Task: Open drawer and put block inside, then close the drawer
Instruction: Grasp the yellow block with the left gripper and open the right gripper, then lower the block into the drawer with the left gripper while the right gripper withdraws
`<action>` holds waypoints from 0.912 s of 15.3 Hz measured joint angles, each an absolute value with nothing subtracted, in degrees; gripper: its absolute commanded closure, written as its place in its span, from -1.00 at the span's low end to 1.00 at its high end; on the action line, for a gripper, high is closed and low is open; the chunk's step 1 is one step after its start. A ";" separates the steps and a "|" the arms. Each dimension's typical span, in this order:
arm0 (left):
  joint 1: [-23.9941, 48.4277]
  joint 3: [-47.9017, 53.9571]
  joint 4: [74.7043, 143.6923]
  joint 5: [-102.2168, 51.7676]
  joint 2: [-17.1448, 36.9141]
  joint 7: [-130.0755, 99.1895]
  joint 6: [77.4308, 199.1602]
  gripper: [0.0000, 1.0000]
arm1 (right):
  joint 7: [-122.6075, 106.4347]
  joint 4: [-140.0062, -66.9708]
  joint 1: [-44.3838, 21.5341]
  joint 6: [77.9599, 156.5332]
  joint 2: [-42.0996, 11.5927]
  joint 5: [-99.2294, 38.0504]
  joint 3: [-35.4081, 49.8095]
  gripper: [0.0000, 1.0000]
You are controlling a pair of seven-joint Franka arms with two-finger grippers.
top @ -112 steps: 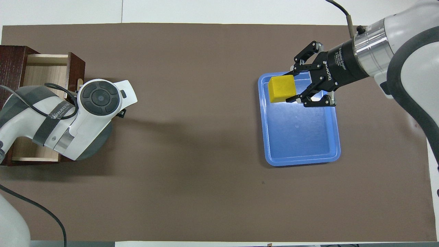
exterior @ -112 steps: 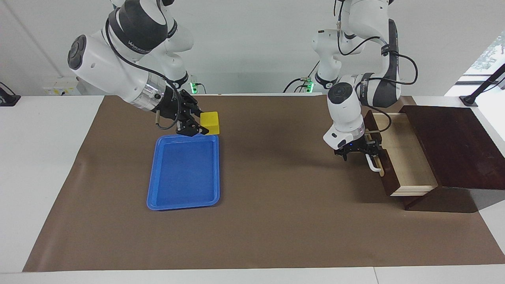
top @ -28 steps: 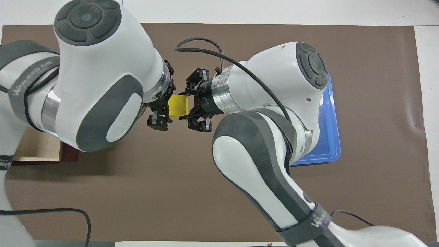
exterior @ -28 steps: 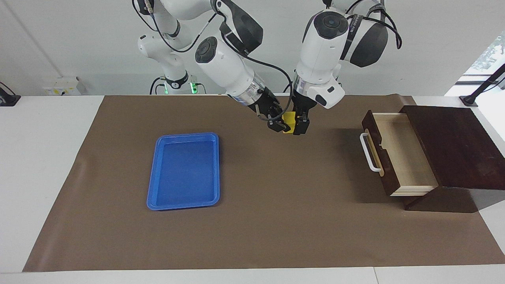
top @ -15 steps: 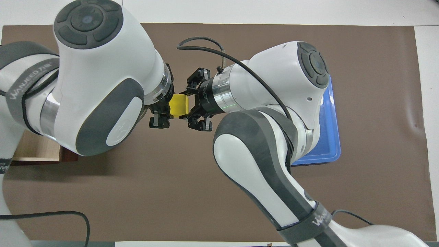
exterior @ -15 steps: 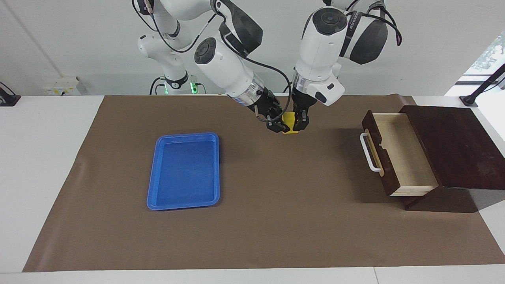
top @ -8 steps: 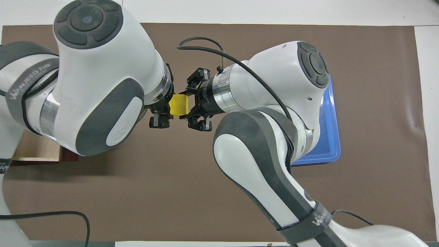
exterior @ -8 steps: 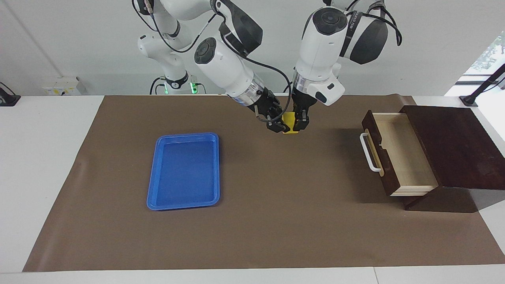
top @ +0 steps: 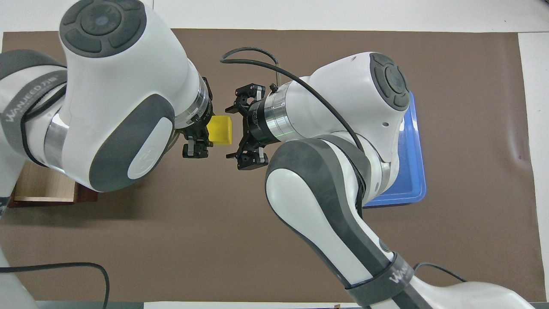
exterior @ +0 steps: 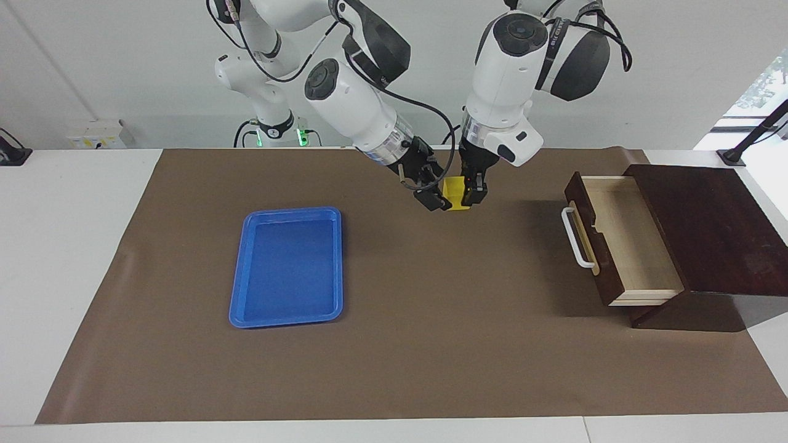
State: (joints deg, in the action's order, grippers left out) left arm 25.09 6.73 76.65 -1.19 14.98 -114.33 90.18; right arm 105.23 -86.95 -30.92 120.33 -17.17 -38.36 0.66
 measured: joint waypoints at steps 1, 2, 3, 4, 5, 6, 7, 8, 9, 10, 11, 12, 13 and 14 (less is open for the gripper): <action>25.09 6.73 76.65 -1.19 14.98 -114.33 90.18 1.00 | 105.23 -86.94 -30.92 120.29 -17.17 -38.36 0.66 -1.00; 25.09 6.73 76.65 -1.19 14.98 -114.33 90.18 1.00 | 105.23 -86.94 -30.91 120.28 -17.17 -38.36 0.65 -1.00; 25.09 6.73 76.65 -1.19 14.98 -114.33 90.18 1.00 | 105.23 -86.94 -30.88 120.25 -17.16 -38.36 0.63 -1.00; 25.09 6.73 76.65 -1.19 14.98 -114.33 90.18 1.00 | 105.24 -86.94 -30.81 120.12 -17.16 -38.36 0.59 -1.00; 25.09 6.73 76.65 -1.19 14.98 -114.33 90.18 1.00 | 105.24 -86.93 -30.66 119.74 -17.16 -38.36 0.53 -1.00; 25.09 6.73 76.65 -1.19 14.98 -114.33 90.18 1.00 | 105.25 -86.90 -30.38 119.20 -17.16 -38.36 0.38 -1.00; 25.09 6.73 76.65 -1.19 14.98 -114.33 90.18 1.00 | 105.25 -86.88 -29.80 118.66 -17.15 -38.36 0.18 -1.00; 25.09 6.72 76.65 -1.19 14.98 -114.33 90.18 1.00 | 105.25 -86.80 -28.79 117.95 -17.13 -38.35 0.01 -1.00; 25.09 6.71 76.65 -1.19 14.98 -114.32 90.18 1.00 | 105.25 -86.63 -27.46 117.21 -17.09 -38.30 -0.10 -1.00; 25.09 6.70 76.65 -1.18 14.98 -114.22 90.18 1.00 | 105.25 -86.36 -25.68 116.31 -17.03 -38.28 -0.18 -1.00; 25.09 6.67 76.65 -1.17 14.98 -113.97 90.18 1.00 | 105.24 -86.09 -23.88 115.39 -16.94 -38.26 -0.26 -1.00; 25.08 6.63 76.65 -1.17 14.98 -113.49 90.17 1.00 | 105.00 -85.82 -22.08 114.31 -16.82 -38.20 -0.36 -1.00; 25.01 6.56 76.65 -1.14 14.98 -112.73 90.15 1.00 | 104.16 -85.60 -20.43 113.29 -16.67 -37.99 -0.44 -1.00; 24.75 6.46 76.65 -1.10 14.97 -111.78 90.14 1.00 | 102.88 -85.45 -18.82 112.40 -16.44 -37.37 -0.54 -1.00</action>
State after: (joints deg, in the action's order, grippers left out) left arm 24.75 6.46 76.65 -1.10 14.97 -111.78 90.14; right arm 102.88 -85.45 -18.82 112.40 -16.44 -37.37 -0.54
